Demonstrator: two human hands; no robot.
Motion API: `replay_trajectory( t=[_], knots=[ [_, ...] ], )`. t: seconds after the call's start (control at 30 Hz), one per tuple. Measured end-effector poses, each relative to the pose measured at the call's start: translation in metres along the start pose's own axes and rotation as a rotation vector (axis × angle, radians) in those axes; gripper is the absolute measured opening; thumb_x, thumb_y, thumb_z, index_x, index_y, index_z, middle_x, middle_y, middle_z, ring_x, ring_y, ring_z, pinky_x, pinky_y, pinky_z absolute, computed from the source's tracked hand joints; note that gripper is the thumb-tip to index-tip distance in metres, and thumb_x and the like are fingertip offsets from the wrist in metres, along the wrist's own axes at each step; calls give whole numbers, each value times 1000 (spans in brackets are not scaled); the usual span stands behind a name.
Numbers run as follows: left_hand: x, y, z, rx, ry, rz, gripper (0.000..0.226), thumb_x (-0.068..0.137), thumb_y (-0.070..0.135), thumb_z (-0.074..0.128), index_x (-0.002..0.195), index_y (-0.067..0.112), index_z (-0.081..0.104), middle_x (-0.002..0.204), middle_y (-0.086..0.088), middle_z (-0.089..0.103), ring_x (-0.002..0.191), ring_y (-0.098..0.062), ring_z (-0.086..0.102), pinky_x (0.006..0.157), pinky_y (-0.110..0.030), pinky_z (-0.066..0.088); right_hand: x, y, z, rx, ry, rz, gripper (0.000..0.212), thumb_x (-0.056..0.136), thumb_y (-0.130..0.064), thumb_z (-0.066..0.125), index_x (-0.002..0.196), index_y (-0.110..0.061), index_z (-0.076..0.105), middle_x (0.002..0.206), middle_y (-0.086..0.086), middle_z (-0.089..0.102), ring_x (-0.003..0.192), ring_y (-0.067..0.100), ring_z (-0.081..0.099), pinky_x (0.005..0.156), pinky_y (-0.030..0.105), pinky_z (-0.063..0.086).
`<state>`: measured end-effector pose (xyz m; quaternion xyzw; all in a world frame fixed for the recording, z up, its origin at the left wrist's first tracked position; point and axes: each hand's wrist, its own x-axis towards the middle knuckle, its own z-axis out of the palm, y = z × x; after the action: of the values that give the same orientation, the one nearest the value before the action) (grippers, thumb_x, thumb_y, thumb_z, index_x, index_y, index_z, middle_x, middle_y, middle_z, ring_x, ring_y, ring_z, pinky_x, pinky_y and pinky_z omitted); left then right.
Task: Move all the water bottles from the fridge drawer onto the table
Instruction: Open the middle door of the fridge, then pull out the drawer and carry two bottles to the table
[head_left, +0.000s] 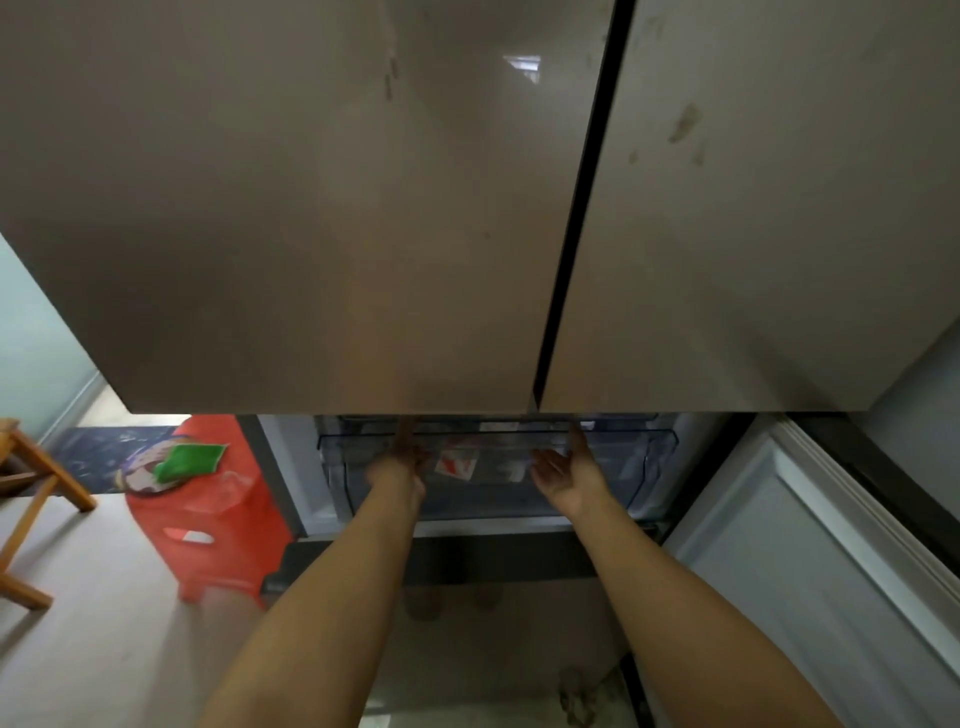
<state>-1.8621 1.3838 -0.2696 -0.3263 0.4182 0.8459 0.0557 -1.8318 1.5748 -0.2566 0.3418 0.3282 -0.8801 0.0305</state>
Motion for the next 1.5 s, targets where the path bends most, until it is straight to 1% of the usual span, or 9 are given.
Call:
replay_trajectory(
  t=[0.07,0.17,0.3,0.47,0.6,0.7,0.9,1.23,1.5],
  knots=[
    [-9,-3,-4,-40,13,6,23,95,14,47,114,4,55,139,-10,45,92,-11,68,65,-16,52,-8,2,-5,-4,15,-5,52,90,-38,55,135,-18,42,137,19,45,125,30,46,64,31,45],
    [-24,-4,-9,-37,57,8,19,88,23,61,78,8,54,130,-17,53,35,-8,57,33,-18,47,-20,6,-9,-6,4,-15,50,88,-35,59,131,-13,47,138,15,46,117,26,53,62,27,46],
    [-40,-8,-21,44,122,-24,53,80,33,69,117,-2,54,124,-19,59,67,-20,59,29,-15,41,-39,11,-18,-12,26,-31,40,93,-27,52,128,-8,47,137,18,46,127,27,46,63,23,44],
    [-63,-19,-37,72,100,-7,40,81,36,67,102,5,53,121,-20,61,53,-14,52,28,-12,37,-58,19,-35,-37,23,-35,37,96,-24,45,130,-8,44,91,10,54,106,26,58,63,22,43],
    [-82,-29,-51,64,90,2,47,82,35,65,111,0,54,102,-18,66,32,-8,55,29,-11,37,-68,29,-52,-46,8,-27,18,95,-24,47,97,-7,52,99,11,55,78,19,57,61,24,44],
    [-101,-37,-62,41,62,7,51,83,34,64,119,-1,52,84,-11,62,45,-11,59,34,-14,44,-78,34,-65,-38,-8,-29,14,93,-22,49,92,-8,53,95,11,56,79,19,58,62,25,45],
    [-132,-51,-78,-1,36,29,47,83,28,65,118,-1,52,93,-14,64,62,-17,60,38,-17,49,-107,44,-83,-41,-17,-54,15,95,-21,47,86,-10,51,84,9,56,73,18,57,60,24,44],
    [-159,-62,-118,18,44,23,28,82,30,66,86,5,54,71,-9,60,30,-4,53,31,-12,40,-153,80,-107,10,20,-82,16,97,-18,44,85,-9,51,78,11,55,69,19,56,60,24,44],
    [-178,-70,-138,112,55,0,31,84,37,63,81,7,55,69,-7,60,41,-6,48,33,-15,38,-176,94,-123,-25,53,-118,16,98,-20,42,91,-9,51,80,12,57,59,17,61,36,14,45]
  ],
)
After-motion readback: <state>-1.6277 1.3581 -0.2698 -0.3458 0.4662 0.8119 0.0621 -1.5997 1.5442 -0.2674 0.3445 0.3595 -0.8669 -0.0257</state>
